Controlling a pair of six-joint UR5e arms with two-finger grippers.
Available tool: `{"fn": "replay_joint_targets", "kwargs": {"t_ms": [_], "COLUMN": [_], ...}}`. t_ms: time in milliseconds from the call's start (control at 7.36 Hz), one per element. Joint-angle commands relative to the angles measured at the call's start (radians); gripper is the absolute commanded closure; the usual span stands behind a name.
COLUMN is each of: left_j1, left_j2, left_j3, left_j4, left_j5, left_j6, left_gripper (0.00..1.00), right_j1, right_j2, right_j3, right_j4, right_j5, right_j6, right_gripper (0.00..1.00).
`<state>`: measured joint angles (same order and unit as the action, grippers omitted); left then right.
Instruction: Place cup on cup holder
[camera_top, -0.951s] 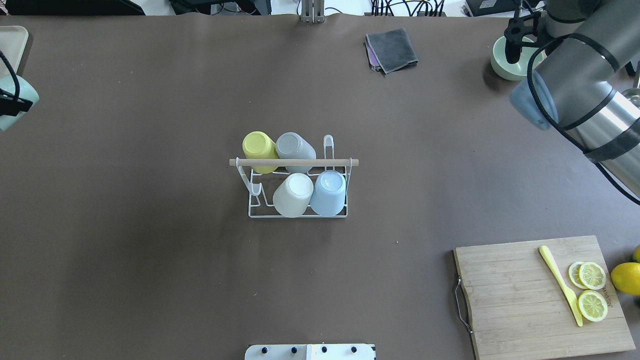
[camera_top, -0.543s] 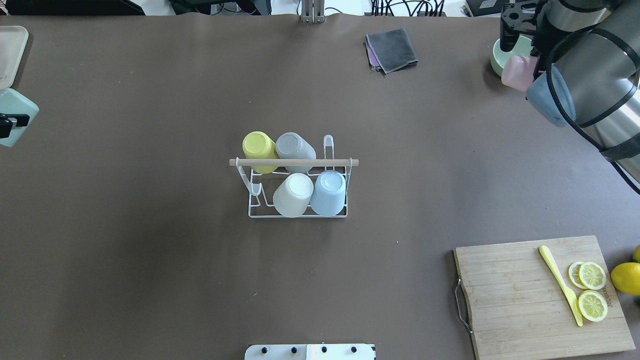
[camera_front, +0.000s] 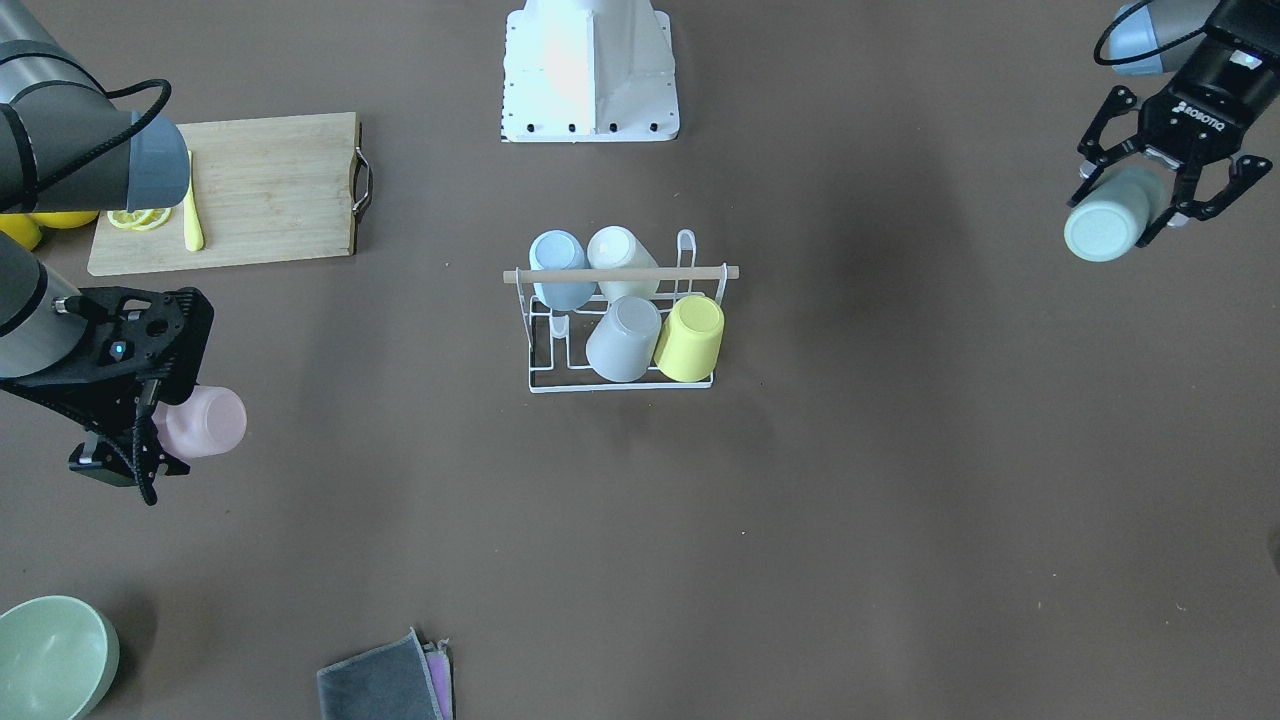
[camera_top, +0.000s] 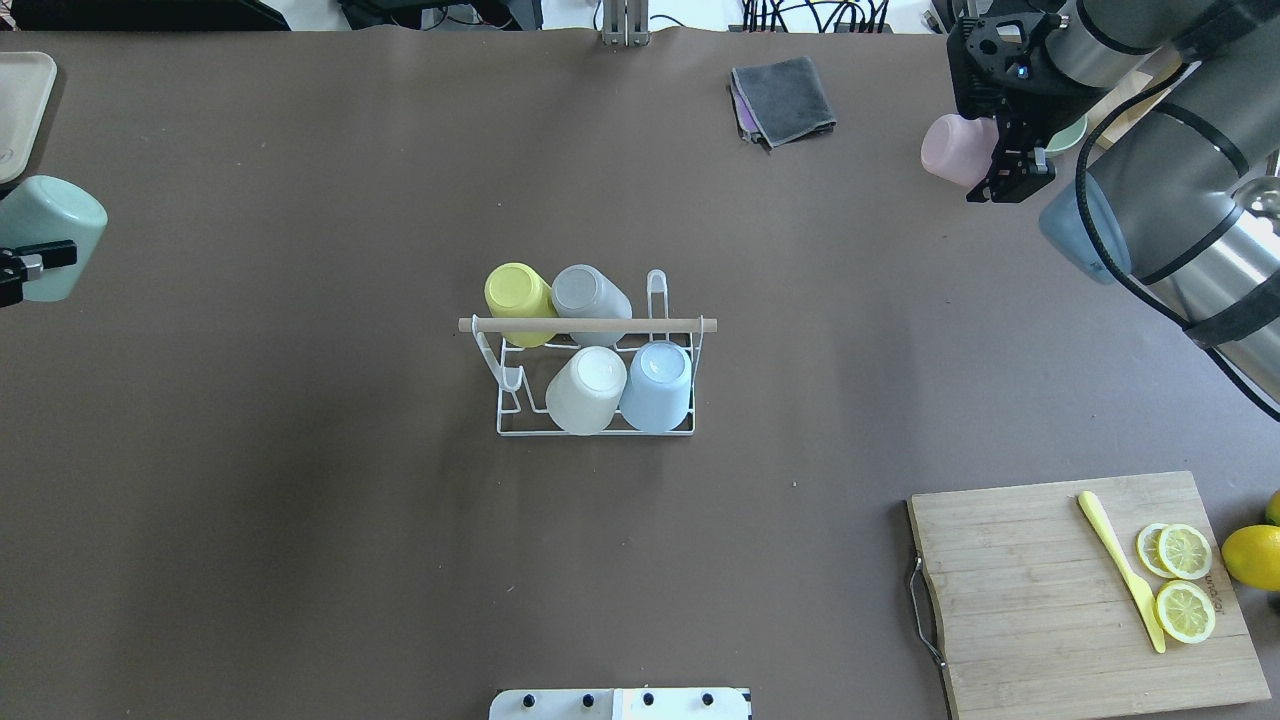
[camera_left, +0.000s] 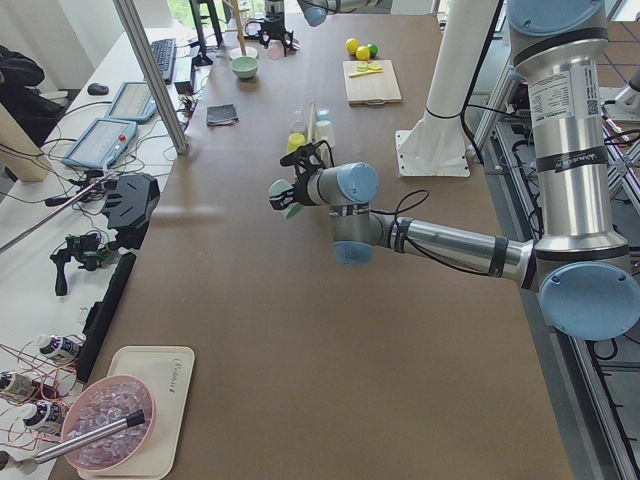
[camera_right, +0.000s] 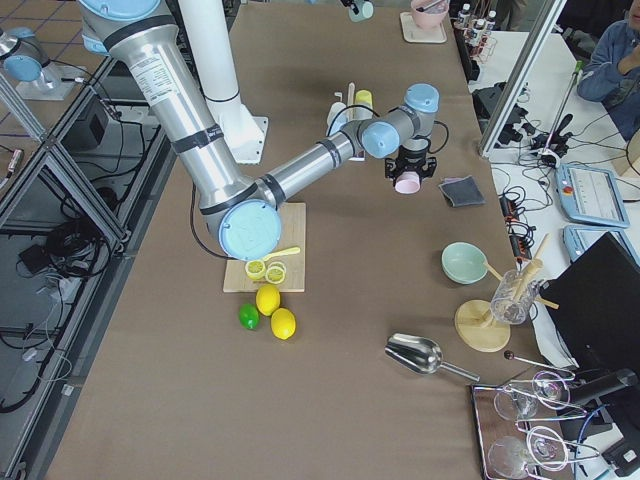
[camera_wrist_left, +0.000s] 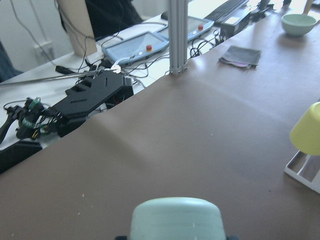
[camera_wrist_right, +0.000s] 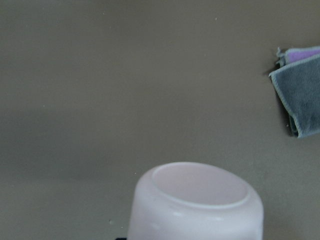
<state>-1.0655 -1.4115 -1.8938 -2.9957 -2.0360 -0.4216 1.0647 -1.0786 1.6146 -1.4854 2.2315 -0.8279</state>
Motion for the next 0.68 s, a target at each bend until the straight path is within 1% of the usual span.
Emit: {"fn": "replay_joint_targets", "kwargs": {"t_ms": [0,136,272,408,543], "left_j1": [0.123,0.157,0.217,0.355,0.506], "left_j2": [-0.082,-0.111,-0.151,-0.162,-0.162], "left_j3": [0.005,0.005,0.004,-0.002,0.001], "left_j4": [-0.093,-0.126,-0.137,-0.173,-0.228], "left_j5": [0.102,0.164,0.239,0.417,0.606], "left_j6": [0.0,-0.002,-0.002,0.006,0.013], "left_gripper": [1.0,1.0,1.0,1.0,1.0], "right_j1": [-0.003,-0.005,-0.005,-0.003,0.0], "right_j2": [-0.016,-0.029,-0.03,-0.037,-0.041], "right_j3": [-0.013,-0.054,-0.109,-0.142,-0.156], "right_j4": [0.147,0.257,0.357,0.447,0.529], "right_j5": [0.004,0.004,0.043,0.077,0.095], "right_j6": [0.015,0.027,0.105,0.216,0.239], "right_gripper": [1.0,1.0,1.0,1.0,1.0]}}
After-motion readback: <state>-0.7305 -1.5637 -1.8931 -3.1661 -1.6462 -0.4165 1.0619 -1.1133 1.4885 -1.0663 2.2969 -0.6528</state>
